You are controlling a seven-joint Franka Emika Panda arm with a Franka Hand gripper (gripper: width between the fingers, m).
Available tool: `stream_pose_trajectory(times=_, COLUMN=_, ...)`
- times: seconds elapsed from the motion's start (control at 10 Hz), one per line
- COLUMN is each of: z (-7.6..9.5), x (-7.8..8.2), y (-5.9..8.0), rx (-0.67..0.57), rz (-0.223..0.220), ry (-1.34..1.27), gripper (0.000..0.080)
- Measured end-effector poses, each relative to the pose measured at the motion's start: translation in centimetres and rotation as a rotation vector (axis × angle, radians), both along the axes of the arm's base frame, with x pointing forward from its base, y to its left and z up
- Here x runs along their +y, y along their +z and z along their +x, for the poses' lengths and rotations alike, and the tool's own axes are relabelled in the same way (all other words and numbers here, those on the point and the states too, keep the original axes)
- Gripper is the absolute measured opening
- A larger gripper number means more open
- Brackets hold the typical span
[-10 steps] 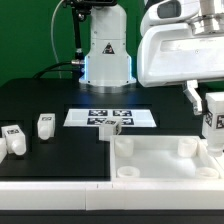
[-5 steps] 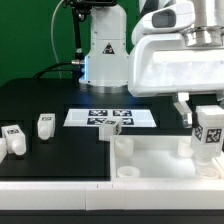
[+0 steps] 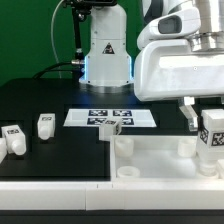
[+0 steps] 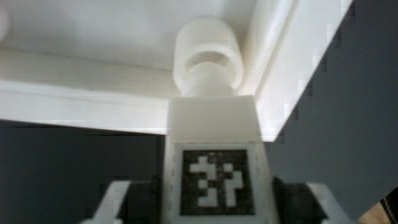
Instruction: Assemble square table
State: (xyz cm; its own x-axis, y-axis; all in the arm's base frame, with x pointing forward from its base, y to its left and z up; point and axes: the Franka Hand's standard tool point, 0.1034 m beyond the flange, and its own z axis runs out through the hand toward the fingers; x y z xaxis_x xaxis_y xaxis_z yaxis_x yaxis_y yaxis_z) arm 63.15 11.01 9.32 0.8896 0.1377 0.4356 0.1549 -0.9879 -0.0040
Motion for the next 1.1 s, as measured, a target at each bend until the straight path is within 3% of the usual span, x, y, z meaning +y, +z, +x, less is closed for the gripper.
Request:
stream_pose_trajectory(times=0.4, z=-0.4, x=0.0, y=-1.3, rx=0.009, rz=-0.004, ry=0.002, gripper=0.0284)
stream_pose_trajectory(times=0.9, z=-0.1, x=-0.2, y=-1.6, rx=-0.023, rz=-0.004, ry=0.001, gripper=0.0292)
stream_pose_trajectory(times=1.0, z=-0.2, x=-0.2, y=-1.6, rx=-0.023, rz=-0.004, ry=0.001, gripper=0.0463)
stream_pose_trajectory(times=1.1, z=-0.2, x=-0.2, y=-1.7, rx=-0.014, rz=-0.005, ry=0.002, gripper=0.0463)
